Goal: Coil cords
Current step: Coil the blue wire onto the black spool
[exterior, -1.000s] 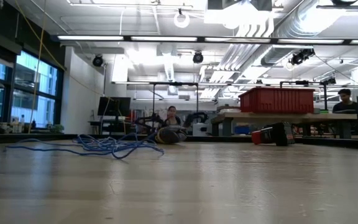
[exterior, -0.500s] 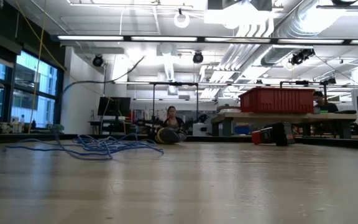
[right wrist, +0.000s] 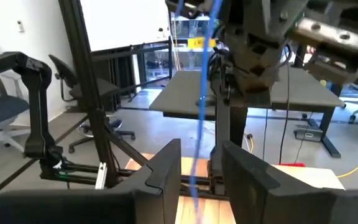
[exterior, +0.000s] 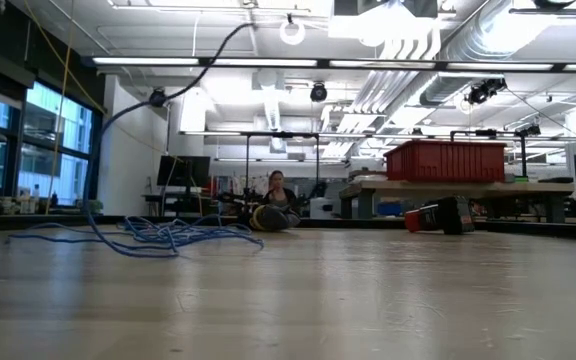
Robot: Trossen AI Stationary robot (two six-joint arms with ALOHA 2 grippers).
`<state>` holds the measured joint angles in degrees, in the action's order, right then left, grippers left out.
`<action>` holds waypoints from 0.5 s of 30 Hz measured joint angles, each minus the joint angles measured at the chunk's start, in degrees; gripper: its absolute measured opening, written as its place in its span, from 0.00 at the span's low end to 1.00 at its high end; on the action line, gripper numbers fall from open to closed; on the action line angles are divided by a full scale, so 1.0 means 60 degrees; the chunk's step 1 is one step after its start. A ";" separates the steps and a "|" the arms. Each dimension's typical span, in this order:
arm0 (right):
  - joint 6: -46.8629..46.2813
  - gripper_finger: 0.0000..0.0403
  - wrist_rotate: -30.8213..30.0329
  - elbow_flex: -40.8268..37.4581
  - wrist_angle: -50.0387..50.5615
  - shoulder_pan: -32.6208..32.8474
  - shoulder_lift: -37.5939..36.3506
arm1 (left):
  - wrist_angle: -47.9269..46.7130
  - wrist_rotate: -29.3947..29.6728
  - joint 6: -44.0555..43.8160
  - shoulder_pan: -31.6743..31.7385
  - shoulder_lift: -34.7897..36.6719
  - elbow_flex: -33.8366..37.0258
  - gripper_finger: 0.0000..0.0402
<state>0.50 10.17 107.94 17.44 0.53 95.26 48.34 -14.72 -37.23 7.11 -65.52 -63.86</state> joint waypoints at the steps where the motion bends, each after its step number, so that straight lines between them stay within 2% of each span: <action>1: 0.0008 0.26 0.0004 0.0000 -0.0003 0.0002 0.0002 | -0.0022 0.0004 0.0000 0.0000 -0.0011 0.0007 0.00; 7: 0.0038 0.26 0.0159 -0.0004 0.0038 -0.0004 0.0062 | -0.0029 0.0012 0.0073 0.0000 -0.0040 0.0004 0.00; 11: 0.0151 0.26 -0.0650 -0.0004 -0.0027 -0.0028 0.0069 | -0.0019 0.0025 0.0093 0.0000 -0.0040 0.0004 0.00; 15: 0.0314 0.26 -0.0729 -0.0004 -0.0333 -0.0035 0.0143 | -0.0026 0.0025 0.0127 0.0000 -0.0040 0.0004 0.00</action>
<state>2.39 5.80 107.92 15.44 0.32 96.12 48.18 -14.57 -36.47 7.11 -65.76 -63.83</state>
